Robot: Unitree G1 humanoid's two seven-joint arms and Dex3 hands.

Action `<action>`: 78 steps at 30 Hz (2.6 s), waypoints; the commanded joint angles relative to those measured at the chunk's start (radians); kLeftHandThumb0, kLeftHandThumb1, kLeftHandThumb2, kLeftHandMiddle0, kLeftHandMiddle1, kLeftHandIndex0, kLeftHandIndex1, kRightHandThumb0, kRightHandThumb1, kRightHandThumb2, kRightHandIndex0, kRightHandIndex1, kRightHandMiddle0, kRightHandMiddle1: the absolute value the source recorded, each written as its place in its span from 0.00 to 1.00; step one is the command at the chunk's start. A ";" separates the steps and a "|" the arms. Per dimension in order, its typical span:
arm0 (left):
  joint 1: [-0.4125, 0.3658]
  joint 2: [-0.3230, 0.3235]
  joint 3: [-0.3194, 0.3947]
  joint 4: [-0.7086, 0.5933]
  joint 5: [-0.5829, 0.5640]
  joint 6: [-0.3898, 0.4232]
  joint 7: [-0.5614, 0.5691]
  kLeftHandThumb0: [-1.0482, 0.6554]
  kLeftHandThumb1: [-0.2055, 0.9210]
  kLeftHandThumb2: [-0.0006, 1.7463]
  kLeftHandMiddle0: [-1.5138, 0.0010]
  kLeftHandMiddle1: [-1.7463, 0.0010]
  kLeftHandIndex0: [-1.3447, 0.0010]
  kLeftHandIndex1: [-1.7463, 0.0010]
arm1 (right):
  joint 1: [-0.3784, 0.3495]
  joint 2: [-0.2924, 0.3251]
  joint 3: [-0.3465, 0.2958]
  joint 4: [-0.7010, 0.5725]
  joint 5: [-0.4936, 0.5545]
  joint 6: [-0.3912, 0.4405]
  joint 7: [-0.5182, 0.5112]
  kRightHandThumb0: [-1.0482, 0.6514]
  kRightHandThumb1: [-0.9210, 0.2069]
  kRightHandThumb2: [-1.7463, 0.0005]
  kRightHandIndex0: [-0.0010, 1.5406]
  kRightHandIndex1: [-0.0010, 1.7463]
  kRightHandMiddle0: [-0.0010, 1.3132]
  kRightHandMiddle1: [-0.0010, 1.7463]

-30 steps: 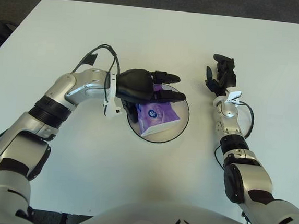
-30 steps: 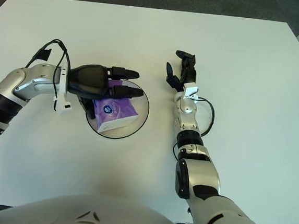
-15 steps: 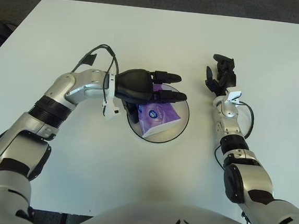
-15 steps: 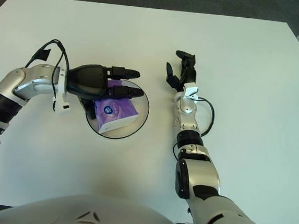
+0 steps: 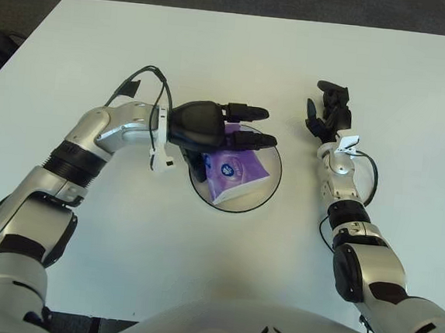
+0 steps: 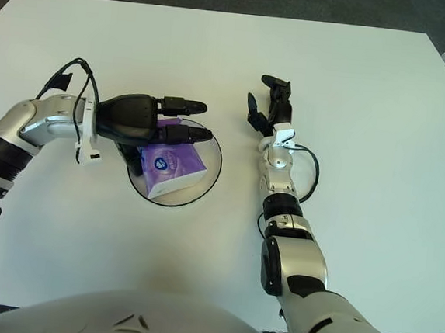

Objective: Put the tissue paper into the plate.

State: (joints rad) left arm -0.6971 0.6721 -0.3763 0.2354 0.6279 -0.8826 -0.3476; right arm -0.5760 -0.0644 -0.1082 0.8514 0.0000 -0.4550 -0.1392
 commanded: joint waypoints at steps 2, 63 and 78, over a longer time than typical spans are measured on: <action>-0.070 0.024 0.051 0.031 -0.046 0.003 -0.005 0.05 1.00 0.07 1.00 1.00 0.99 0.99 | 0.122 0.037 0.010 0.108 -0.002 0.115 0.009 0.27 0.09 0.69 0.24 0.12 0.02 0.63; -0.103 -0.146 0.347 0.626 -0.490 0.194 -0.006 0.23 1.00 0.57 0.92 0.99 1.00 1.00 | 0.108 0.025 0.000 0.139 0.003 0.104 0.021 0.27 0.09 0.69 0.24 0.12 0.02 0.63; -0.007 -0.258 0.357 0.539 -0.425 0.417 0.292 0.19 1.00 0.52 0.94 1.00 0.99 0.88 | 0.123 0.028 0.003 0.121 0.001 0.102 0.019 0.27 0.09 0.69 0.24 0.12 0.02 0.63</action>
State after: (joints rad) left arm -0.7476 0.4353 -0.0286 0.8001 0.1972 -0.4875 -0.0979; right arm -0.5976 -0.0661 -0.1121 0.8799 0.0003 -0.4624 -0.1308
